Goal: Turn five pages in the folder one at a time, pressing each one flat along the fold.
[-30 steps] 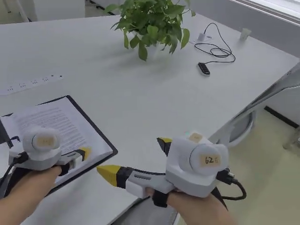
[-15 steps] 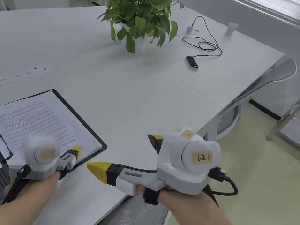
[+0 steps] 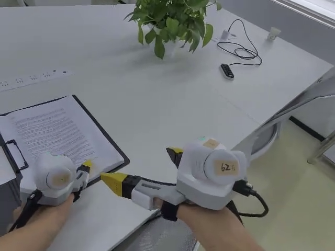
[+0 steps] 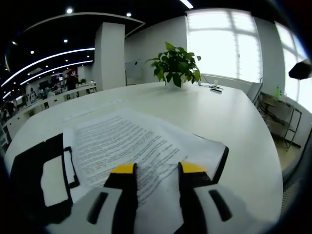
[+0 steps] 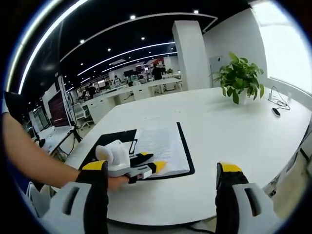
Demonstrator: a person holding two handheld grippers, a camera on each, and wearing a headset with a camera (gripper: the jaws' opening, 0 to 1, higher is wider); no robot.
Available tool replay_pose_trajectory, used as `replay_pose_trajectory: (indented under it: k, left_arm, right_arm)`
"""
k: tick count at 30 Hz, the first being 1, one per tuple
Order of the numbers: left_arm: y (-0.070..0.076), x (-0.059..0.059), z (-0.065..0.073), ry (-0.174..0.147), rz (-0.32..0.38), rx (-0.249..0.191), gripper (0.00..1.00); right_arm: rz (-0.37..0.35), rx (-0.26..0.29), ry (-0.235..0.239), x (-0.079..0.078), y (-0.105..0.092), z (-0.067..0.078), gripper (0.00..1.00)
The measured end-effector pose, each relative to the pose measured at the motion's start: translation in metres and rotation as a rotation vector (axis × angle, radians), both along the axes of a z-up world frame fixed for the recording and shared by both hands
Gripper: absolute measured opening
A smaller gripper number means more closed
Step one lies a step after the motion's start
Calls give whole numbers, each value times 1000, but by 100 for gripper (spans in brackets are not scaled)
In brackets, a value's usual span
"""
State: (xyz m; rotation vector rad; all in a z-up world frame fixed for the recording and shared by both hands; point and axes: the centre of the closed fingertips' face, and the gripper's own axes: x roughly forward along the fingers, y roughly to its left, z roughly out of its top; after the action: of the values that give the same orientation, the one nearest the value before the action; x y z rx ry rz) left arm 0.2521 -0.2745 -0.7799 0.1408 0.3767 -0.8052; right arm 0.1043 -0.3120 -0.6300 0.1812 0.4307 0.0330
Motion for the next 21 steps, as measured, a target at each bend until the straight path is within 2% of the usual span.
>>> replay_pose_trajectory:
  k: [4,6,9,14,21]
  left_arm:
    - [3,2,1,14,21,-25,26]
    - [8,5,1,27,46,-42,18]
    - [7,3,1,27,38,-40,16]
    - [5,4,0,50,37,-59,11]
    - [4,6,-2,86,28,-81,5]
  right_arm:
    - [11,5,3,9,2,-1,89]
    - [13,4,8,13,2,-5,88]
    - [13,20,18,19,2,-11,87]
    - [10,53,33,33,4,-24,83]
    - [30,49,80,53,6,-52,79]
